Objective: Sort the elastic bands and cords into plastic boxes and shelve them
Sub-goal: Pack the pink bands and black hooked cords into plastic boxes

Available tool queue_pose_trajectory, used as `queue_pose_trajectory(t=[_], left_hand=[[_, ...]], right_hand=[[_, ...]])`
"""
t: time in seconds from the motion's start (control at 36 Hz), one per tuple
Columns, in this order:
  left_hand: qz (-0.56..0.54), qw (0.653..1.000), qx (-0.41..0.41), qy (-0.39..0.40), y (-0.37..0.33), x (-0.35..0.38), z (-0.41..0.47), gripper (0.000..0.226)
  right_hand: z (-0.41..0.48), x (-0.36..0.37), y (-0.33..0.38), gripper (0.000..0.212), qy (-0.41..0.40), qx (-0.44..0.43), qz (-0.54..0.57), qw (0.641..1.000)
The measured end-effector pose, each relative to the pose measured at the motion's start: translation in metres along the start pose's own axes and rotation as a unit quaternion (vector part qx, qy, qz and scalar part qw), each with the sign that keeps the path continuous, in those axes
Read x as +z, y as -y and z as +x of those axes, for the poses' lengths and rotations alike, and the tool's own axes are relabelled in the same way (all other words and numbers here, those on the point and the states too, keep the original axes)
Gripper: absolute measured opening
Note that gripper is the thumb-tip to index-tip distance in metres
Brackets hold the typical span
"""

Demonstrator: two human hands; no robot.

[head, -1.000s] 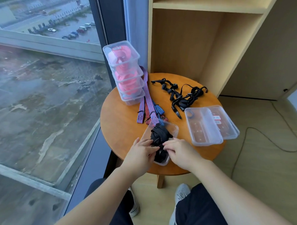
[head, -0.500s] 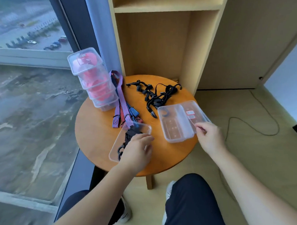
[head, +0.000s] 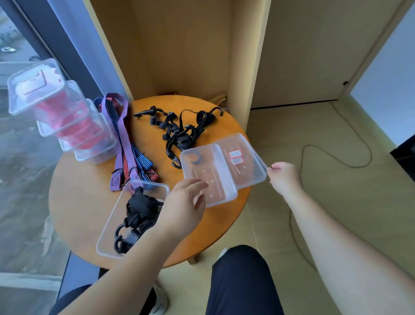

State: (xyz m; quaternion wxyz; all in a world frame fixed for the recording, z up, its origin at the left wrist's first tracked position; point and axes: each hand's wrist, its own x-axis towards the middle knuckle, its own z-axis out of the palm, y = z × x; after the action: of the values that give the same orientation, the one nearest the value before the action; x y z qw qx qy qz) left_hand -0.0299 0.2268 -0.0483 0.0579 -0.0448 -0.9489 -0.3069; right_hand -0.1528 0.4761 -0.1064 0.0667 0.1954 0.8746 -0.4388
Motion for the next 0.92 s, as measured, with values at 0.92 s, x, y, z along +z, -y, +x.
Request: queue_pose_trajectory(t=[0.92], left_hand=[[-0.176,0.976,-0.104,-0.076,-0.022,-0.039,-0.007,0.036]], right_hand=[[-0.132,-0.017,0.067,0.024,-0.042,-0.200,0.214,0.955]])
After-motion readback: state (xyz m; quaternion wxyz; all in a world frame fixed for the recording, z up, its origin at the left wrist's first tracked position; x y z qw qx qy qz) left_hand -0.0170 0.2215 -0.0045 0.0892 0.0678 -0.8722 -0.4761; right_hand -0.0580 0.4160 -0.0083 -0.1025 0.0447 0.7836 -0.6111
